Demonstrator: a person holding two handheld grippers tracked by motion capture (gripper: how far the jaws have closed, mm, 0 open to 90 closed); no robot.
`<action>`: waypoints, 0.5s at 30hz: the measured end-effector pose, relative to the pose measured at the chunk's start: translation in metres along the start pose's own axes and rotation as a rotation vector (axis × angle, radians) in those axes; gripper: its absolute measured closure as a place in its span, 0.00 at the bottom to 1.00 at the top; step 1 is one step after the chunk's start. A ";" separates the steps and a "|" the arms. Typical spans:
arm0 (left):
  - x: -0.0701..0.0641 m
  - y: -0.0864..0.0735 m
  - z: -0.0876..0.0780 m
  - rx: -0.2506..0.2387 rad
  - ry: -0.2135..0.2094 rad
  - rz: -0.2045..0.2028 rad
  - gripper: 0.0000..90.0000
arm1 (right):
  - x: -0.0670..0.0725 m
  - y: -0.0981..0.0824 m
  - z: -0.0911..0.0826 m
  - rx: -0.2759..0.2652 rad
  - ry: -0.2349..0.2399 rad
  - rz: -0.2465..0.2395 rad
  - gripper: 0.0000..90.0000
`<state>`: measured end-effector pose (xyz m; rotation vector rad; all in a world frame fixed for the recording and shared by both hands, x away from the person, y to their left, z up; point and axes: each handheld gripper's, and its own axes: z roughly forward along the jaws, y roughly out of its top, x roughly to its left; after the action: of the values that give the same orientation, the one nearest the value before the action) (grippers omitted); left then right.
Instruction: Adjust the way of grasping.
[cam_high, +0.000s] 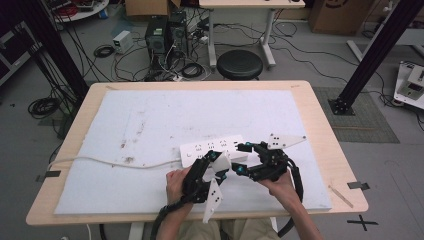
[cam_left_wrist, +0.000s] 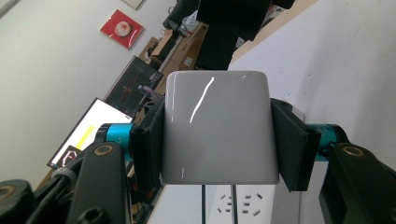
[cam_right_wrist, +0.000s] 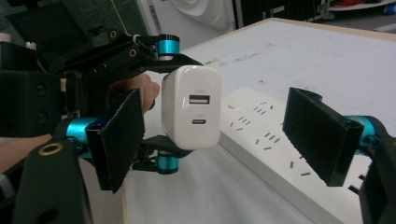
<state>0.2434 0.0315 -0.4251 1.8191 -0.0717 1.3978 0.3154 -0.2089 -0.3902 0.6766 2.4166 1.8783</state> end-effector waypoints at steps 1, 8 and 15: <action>-0.001 0.001 0.000 -0.004 0.004 0.006 0.47 | 0.000 0.000 0.000 0.001 0.003 0.002 0.24; -0.003 0.008 -0.001 -0.020 0.030 0.068 0.47 | 0.000 -0.002 0.003 -0.002 0.038 0.012 0.24; -0.005 0.009 -0.001 -0.052 0.024 0.087 0.47 | 0.001 -0.003 0.005 -0.006 0.077 0.016 0.27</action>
<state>0.2364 0.0241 -0.4246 1.7747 -0.1749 1.4645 0.3150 -0.2048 -0.3939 0.6364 2.4574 1.9525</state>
